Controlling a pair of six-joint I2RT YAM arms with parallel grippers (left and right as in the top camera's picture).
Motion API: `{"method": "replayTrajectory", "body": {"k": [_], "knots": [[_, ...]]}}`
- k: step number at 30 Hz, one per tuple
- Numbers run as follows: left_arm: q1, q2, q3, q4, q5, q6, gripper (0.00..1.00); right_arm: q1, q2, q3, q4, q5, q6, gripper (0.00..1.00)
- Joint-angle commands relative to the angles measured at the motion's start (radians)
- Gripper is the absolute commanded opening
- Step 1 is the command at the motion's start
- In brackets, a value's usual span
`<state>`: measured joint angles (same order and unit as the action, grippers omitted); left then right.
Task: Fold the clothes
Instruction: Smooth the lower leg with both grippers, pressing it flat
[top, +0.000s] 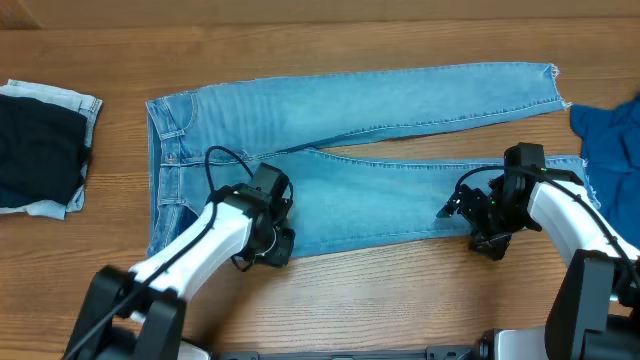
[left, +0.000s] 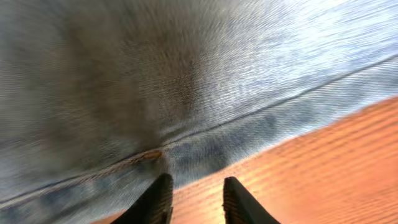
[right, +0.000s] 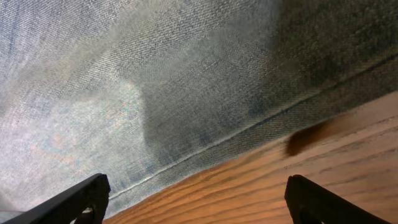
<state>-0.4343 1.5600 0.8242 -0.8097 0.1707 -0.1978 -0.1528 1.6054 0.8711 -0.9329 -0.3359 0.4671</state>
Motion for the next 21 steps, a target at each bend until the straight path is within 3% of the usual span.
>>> {"method": "replayTrajectory", "body": {"k": [1, 7, 10, 14, 18, 21], "knots": [[-0.010, -0.132, -0.002, -0.032, -0.079, 0.045, 0.38, 0.000, -0.025, -0.006, 0.013, 0.002, 0.002, 0.94], [-0.078, -0.142, -0.003, -0.057, -0.170, 0.050, 0.39, 0.000, -0.025, -0.006, 0.022, 0.001, 0.002, 0.95], [-0.078, -0.143, -0.003, -0.064, -0.139, -0.156, 0.36, 0.000, -0.025, -0.006, 0.022, 0.001, 0.001, 0.95], [-0.015, -0.198, -0.003, -0.085, -0.082, -0.424, 0.25, 0.000, -0.025, -0.006, 0.019, 0.001, -0.003, 0.95], [0.037, -0.357, -0.003, -0.153, -0.047, -0.577, 0.29, 0.000, -0.025, -0.006, 0.012, 0.001, -0.003, 0.95], [0.044, -0.496, -0.005, -0.230, -0.047, -0.724, 0.43, 0.000, -0.025, -0.006, 0.012, 0.001, -0.003, 0.95]]}}
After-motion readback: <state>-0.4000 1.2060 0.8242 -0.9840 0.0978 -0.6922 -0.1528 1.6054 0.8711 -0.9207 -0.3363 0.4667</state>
